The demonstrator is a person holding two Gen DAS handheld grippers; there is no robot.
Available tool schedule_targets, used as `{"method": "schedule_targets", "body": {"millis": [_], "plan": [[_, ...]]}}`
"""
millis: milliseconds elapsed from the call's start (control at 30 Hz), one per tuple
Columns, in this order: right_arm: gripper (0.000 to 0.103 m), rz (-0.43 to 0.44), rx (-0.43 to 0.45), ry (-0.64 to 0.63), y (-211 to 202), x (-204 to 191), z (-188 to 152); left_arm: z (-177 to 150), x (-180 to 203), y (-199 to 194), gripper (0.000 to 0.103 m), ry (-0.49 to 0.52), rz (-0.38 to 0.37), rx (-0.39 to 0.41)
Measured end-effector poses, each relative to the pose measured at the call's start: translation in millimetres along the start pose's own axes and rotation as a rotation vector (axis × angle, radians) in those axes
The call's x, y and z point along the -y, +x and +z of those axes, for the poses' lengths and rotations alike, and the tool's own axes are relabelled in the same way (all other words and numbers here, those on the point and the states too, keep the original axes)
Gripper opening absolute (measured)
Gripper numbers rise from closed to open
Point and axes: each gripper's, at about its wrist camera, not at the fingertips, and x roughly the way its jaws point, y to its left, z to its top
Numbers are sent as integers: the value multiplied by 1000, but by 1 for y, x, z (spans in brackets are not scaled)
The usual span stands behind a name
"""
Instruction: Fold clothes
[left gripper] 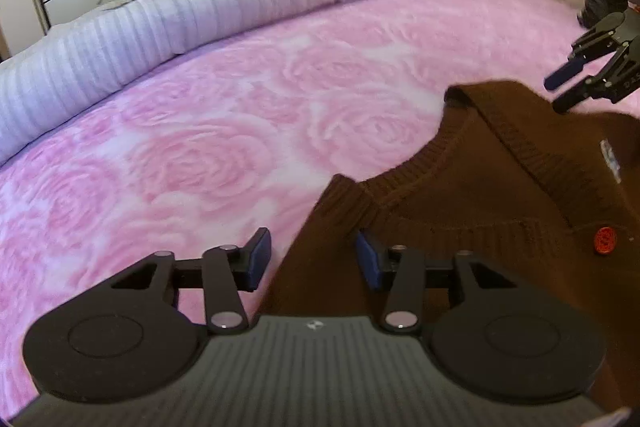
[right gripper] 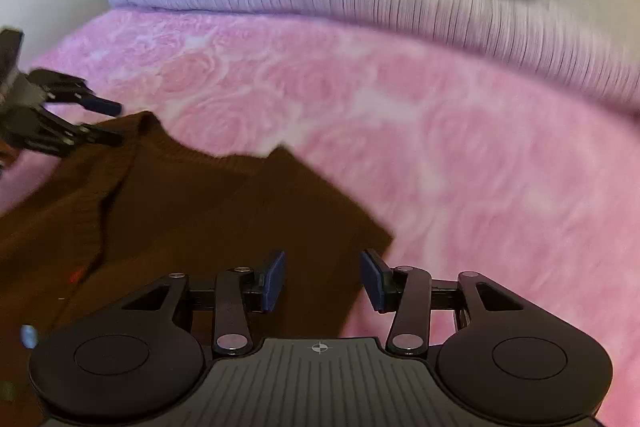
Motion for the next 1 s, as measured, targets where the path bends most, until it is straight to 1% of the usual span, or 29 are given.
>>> {"method": "schedule_targets", "body": {"millis": [33, 67, 100, 133, 167, 200, 267, 300, 367, 433, 467, 533, 600, 667, 733, 767, 900, 1000], "plan": [[45, 3, -7, 18, 5, 3, -4, 1, 3, 2, 25, 6, -11, -3], [44, 3, -12, 32, 11, 5, -7, 2, 6, 2, 15, 11, -15, -3], [32, 4, 0, 47, 10, 7, -9, 3, 9, 2, 9, 17, -15, -3], [9, 6, 16, 62, 9, 10, -10, 5, 11, 1, 5, 23, -11, 2], [6, 8, 32, 77, 7, 12, -11, 7, 13, 0, 4, 28, -6, 8], [5, -6, 49, 65, 3, 11, -10, 8, 15, -2, 2, 34, -1, 14], [5, -49, 87, 19, -7, 10, -8, 14, 11, -2, 2, 3, 11, 36], [5, -56, 97, 18, -8, 13, -6, 17, 9, -1, 2, -15, 17, 48], [5, -58, 110, 30, -8, 19, -3, 22, 4, 6, 2, -59, 17, 42], [4, -65, 96, 43, 0, 25, -4, 22, 6, 13, 3, -65, 20, 16], [5, -87, 88, 32, 5, 25, -6, 22, 7, 16, 5, -65, 22, 3], [6, -99, 94, 32, 5, 26, -9, 20, 5, 8, 12, -98, 28, 10], [9, -111, 138, 64, -14, 26, -14, 14, 1, -13, 32, -131, 37, 26], [14, -122, 169, 70, -40, 19, -21, 4, -4, -41, 34, -159, 58, 40], [22, -113, 184, 45, -69, 1, -32, -10, -7, -70, 34, -192, 79, 42], [24, -99, 185, 30, -79, -10, -37, -20, -7, -87, 34, -212, 84, 40], [39, 3, 171, -82, -117, -77, -77, -63, 14, -149, 34, -248, 83, 15], [42, 81, 142, -200, -136, -138, -120, -98, 42, -192, 34, -255, 71, -3]]}}
